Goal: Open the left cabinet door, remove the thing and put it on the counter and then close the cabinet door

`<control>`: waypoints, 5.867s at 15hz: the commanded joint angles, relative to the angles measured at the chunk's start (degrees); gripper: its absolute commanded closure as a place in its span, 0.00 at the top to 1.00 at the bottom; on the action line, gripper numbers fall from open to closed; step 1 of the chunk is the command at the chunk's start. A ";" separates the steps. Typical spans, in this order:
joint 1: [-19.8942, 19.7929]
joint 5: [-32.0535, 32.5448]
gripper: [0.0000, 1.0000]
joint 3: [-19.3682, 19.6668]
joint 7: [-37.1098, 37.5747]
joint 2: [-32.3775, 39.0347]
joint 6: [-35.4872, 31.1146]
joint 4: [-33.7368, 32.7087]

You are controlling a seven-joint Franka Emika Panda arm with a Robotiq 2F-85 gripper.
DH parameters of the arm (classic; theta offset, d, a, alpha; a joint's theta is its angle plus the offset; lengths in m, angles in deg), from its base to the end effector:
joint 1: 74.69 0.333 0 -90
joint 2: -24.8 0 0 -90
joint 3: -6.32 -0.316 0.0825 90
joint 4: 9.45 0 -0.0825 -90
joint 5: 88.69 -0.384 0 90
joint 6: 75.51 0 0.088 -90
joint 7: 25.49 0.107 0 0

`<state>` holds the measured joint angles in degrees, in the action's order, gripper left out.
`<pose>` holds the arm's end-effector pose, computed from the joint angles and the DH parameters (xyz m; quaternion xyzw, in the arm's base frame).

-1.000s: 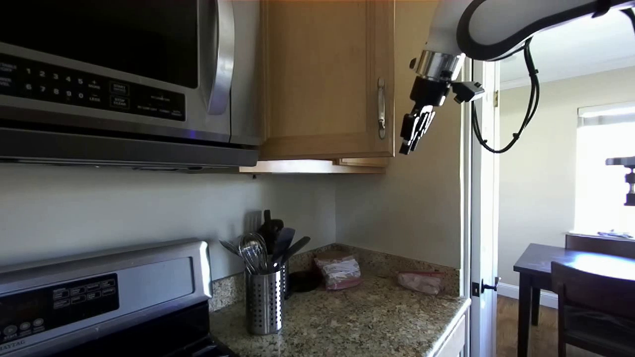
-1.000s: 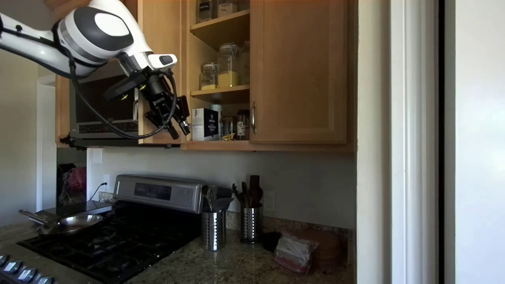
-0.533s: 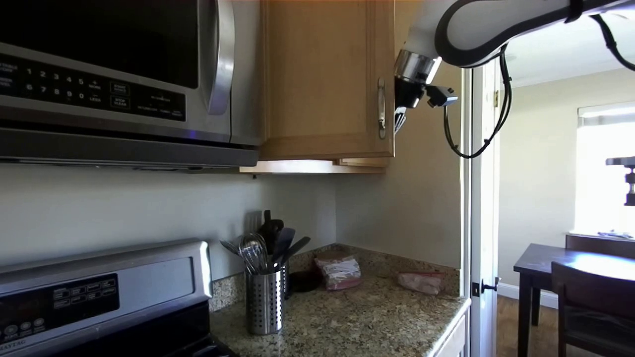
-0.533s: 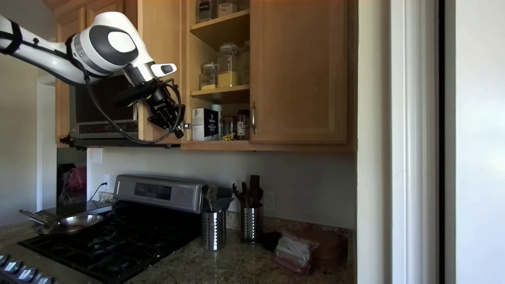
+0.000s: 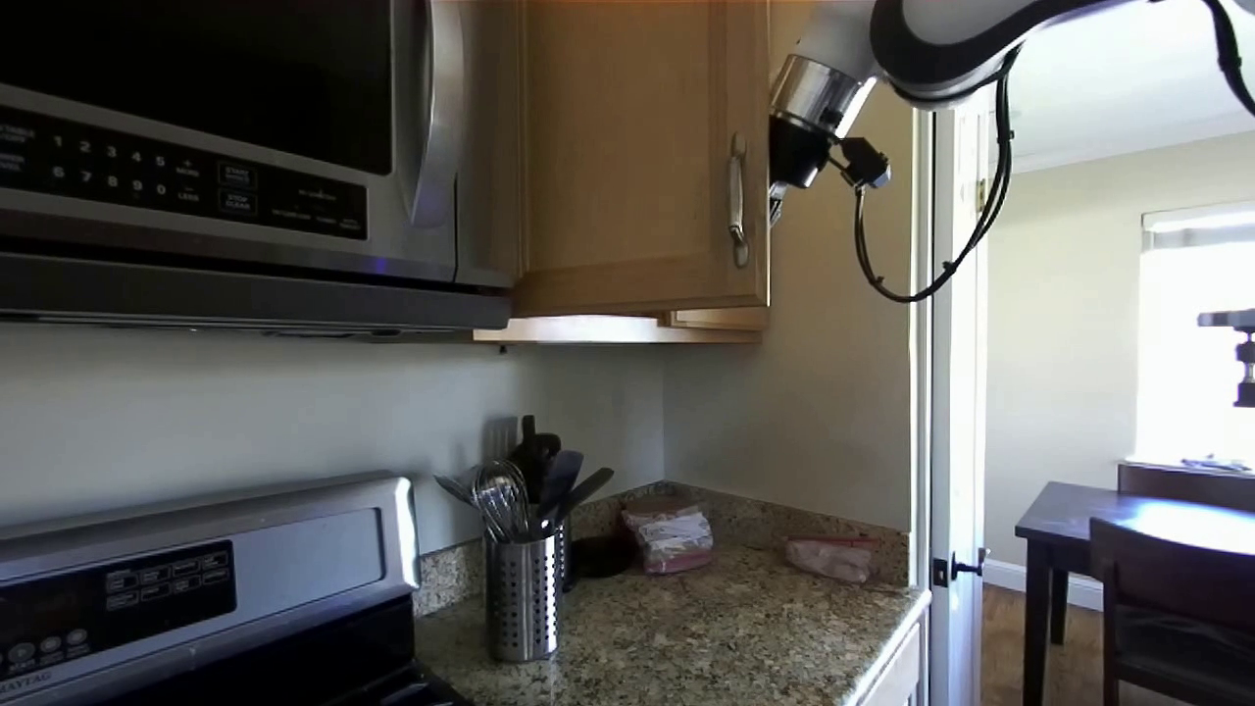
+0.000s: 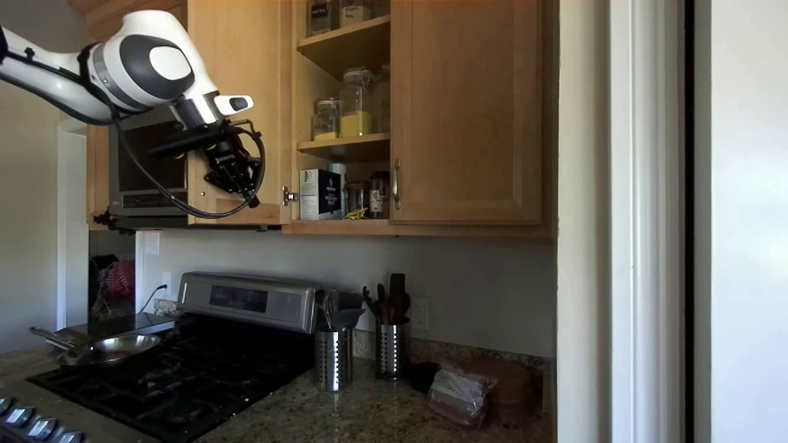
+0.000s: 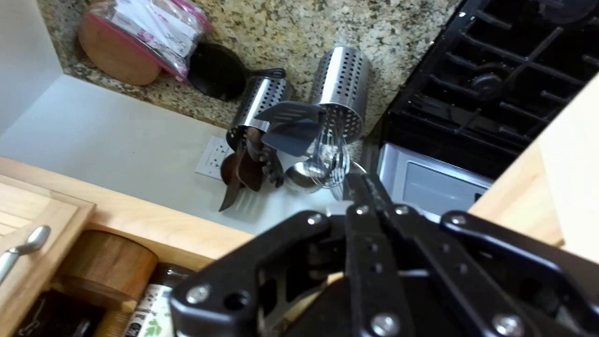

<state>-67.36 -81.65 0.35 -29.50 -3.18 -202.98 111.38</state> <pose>0.4327 0.1099 0.6750 0.9375 0.1656 0.3005 0.0585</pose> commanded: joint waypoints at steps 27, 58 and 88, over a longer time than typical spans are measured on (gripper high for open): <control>-4.79 -2.10 1.00 2.58 -1.22 27.96 -8.48 -24.34; -10.19 -21.51 0.46 1.57 -6.51 60.12 -1.02 -67.12; -9.64 -19.62 0.07 0.37 -12.56 19.91 6.55 -26.87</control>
<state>-76.34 -101.64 0.06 -41.36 24.50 -196.97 73.25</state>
